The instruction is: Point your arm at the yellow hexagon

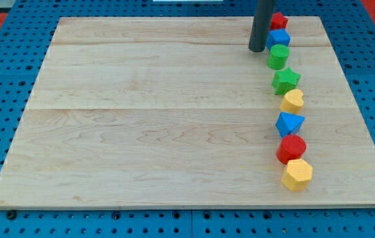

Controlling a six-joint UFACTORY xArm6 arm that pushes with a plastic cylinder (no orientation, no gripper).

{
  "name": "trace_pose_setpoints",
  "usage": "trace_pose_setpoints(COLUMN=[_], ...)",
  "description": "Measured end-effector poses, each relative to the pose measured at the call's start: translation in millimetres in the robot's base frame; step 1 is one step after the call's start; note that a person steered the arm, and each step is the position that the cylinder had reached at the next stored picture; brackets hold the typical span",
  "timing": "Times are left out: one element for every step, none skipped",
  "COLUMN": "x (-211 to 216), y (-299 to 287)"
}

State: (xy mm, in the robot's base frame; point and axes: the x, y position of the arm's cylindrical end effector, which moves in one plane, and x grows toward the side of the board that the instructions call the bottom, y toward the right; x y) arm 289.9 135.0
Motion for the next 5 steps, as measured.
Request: trace_pose_setpoints(x=[0, 75, 186, 320, 329], y=[-20, -45, -88, -100, -98])
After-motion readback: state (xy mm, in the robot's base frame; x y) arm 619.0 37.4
